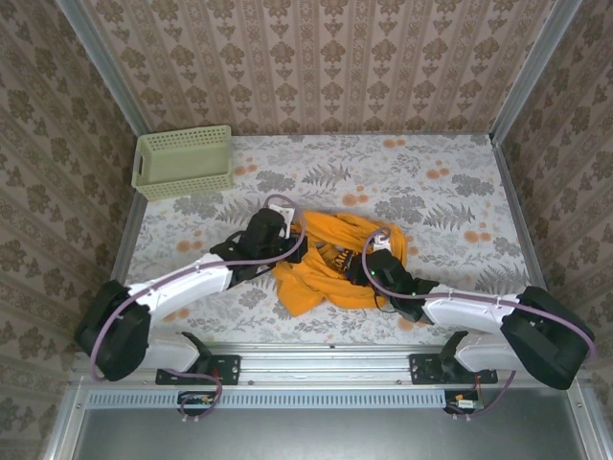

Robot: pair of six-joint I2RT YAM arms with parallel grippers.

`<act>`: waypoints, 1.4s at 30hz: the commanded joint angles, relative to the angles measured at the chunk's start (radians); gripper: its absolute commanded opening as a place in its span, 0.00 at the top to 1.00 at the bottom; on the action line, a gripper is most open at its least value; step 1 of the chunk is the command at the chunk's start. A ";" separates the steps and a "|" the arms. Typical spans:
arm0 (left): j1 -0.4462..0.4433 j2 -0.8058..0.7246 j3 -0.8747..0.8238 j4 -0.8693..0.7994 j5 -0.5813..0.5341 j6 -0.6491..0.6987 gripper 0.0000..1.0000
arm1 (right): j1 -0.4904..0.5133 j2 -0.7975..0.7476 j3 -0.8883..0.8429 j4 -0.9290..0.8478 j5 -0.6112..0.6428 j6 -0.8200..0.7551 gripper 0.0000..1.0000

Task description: Fold the inside-out t-shirt

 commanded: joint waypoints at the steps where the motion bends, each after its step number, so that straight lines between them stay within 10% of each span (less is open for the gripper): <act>1: 0.006 -0.035 -0.019 0.089 0.092 0.034 1.00 | -0.003 0.003 0.030 -0.066 -0.022 -0.021 0.68; 6: 0.009 -0.053 -0.039 0.129 0.149 0.051 1.00 | -0.004 -0.060 0.072 -0.128 -0.059 -0.086 0.49; 20: 0.000 -0.058 -0.038 0.135 0.257 0.092 1.00 | -0.030 0.073 0.257 -0.255 -0.097 -0.242 0.32; 23: -0.010 -0.084 -0.039 0.122 0.280 0.115 1.00 | -0.067 0.113 0.302 -0.274 -0.072 -0.267 0.41; 28: 0.006 -0.157 -0.069 0.093 0.263 0.147 1.00 | -0.166 0.072 0.361 -0.399 0.007 -0.287 0.98; 37: 0.093 -0.235 -0.105 0.106 0.308 0.164 1.00 | -0.251 -0.160 0.336 -0.581 -0.090 -0.296 1.00; 42: 0.117 -0.203 -0.094 0.065 0.270 0.181 0.99 | -0.370 0.032 0.463 -0.665 -0.115 -0.240 1.00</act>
